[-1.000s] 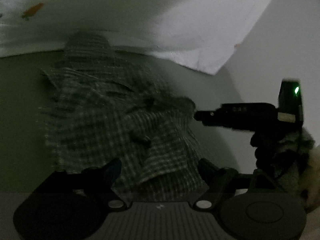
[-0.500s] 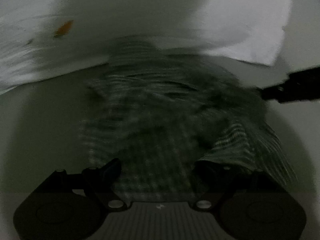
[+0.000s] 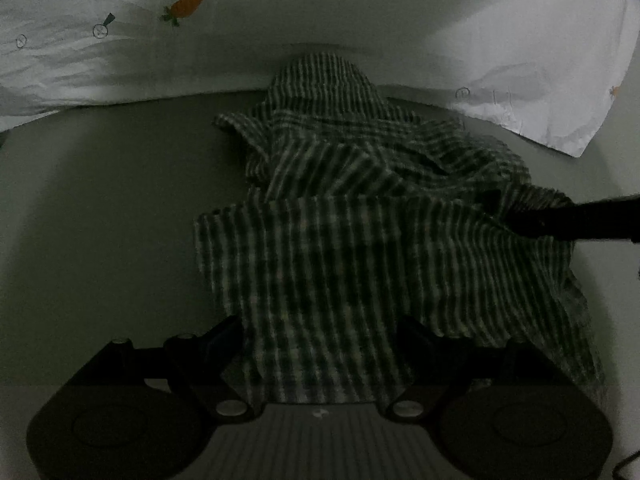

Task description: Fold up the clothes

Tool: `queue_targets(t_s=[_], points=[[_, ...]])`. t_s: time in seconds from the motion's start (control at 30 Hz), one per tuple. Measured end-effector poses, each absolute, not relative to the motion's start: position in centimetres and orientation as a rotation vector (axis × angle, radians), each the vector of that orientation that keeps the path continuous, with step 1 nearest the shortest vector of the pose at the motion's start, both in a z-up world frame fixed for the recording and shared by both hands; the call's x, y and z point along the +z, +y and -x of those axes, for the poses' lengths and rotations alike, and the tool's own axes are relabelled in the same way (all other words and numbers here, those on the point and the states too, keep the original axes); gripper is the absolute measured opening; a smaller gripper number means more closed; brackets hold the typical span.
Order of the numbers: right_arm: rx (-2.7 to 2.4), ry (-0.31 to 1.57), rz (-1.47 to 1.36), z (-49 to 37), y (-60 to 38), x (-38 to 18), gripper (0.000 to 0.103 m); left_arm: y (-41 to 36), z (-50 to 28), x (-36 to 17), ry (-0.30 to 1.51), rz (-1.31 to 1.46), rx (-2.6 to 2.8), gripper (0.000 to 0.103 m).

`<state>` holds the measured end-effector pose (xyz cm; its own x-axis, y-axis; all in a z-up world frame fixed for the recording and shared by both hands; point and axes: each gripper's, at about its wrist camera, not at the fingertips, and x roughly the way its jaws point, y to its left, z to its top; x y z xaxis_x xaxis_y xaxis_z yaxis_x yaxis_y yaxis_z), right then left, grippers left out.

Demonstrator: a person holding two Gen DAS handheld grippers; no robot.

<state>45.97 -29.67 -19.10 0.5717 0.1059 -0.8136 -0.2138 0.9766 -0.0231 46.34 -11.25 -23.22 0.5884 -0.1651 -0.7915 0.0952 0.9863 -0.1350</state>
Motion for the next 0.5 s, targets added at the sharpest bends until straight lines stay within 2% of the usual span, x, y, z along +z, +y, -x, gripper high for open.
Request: queue_targets(t_s=[0.37, 0.5], points=[[0.147, 1.043, 0.156, -41.7, -31.1, -20.5, 0.021, -11.5, -46.7, -24.1, 0.962, 0.088, -0.152, 0.086], [0.122, 0.993, 0.096, -41.9, -31.7, -20.0, 0.021, -11.6, -46.7, -24.2, 0.967, 0.082, -0.155, 0.086]])
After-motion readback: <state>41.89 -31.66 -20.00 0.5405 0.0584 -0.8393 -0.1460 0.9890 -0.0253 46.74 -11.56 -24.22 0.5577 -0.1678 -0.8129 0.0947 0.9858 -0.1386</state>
